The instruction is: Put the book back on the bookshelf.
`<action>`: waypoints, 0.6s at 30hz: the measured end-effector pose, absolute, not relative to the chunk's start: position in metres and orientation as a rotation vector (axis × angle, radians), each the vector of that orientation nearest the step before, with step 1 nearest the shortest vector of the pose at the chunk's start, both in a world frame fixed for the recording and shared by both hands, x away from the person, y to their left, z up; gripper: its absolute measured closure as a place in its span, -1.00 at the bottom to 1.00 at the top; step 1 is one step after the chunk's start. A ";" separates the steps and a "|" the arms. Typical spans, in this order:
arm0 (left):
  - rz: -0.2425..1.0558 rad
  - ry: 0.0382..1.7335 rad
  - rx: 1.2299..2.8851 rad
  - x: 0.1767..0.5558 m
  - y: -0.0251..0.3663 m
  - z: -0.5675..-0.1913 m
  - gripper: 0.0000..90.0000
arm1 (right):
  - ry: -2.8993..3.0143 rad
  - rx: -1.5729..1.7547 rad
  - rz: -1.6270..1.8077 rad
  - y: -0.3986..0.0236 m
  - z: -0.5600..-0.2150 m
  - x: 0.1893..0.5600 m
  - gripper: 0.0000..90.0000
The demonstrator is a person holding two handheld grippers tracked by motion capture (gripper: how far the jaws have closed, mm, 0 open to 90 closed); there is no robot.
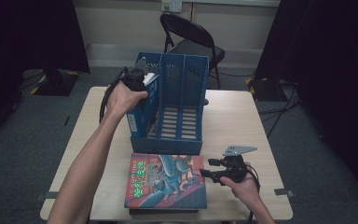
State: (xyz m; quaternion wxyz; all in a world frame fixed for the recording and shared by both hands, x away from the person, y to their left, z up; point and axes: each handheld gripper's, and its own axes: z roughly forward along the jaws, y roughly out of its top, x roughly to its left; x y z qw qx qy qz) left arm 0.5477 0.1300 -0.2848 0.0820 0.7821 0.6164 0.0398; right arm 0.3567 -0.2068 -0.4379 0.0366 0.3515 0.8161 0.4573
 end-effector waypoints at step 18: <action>0.144 1.824 2.275 0.568 0.125 -0.274 0.37 | 2.490 1.090 1.417 -0.211 -0.437 0.357 -0.19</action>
